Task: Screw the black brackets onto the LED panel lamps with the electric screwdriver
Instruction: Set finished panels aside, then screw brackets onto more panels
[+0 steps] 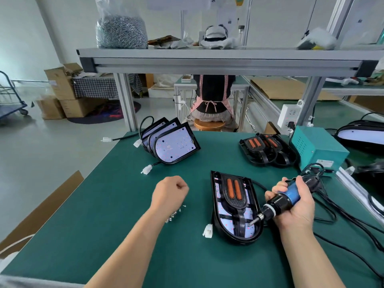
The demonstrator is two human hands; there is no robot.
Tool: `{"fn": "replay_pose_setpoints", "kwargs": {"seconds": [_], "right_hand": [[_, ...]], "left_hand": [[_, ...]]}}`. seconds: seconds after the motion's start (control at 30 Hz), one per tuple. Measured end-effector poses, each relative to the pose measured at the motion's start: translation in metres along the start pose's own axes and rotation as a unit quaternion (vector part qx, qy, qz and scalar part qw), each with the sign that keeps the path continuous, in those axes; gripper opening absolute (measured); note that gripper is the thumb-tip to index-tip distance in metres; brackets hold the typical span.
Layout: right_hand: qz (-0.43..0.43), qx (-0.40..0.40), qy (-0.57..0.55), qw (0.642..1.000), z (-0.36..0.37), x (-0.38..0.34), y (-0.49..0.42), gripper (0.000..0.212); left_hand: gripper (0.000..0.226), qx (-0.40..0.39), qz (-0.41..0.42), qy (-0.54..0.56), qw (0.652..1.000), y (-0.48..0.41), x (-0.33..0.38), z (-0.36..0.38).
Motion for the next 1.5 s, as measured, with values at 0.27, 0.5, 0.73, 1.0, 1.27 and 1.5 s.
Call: {"fn": "replay_pose_setpoints", "kwargs": {"seconds": [0.27,0.5,0.73,1.0,1.27,1.5], "right_hand": [[0.005,-0.008,-0.005,1.0,0.001,0.0,0.0,0.023],[0.007,-0.008,-0.006,1.0,0.001,0.001,-0.001,0.023],[0.008,0.004,-0.029,1.0,-0.001,0.002,-0.004,0.031],[-0.003,0.019,-0.078,0.997,-0.005,-0.002,-0.009,0.04],[-0.014,0.034,-0.082,0.996,-0.008,-0.004,-0.009,0.04],[-0.016,0.041,-0.073,0.996,-0.007,-0.003,-0.01,0.04]], "left_hand": [[0.009,-0.08,0.043,-0.243,0.966,0.0,-0.004,0.005],[0.012,-0.071,0.099,-0.268,0.956,0.002,0.005,0.012],[0.016,-0.001,0.21,0.017,0.978,0.036,0.066,0.01],[0.012,-0.02,0.348,-0.053,0.936,0.083,0.115,0.071],[0.02,-0.025,0.308,-0.02,0.951,0.083,0.103,0.072],[0.015,-0.018,0.314,-0.018,0.949,0.088,0.107,0.08]]}}
Point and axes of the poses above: each hand's wrist, its own y-axis away from the middle knuckle, its own z-axis out of the palm, x = y × z, the point moved 6 cm from there along -y, towards the middle knuckle, and after that the axes turned 10 degrees about -x, right-handed, at the moved point
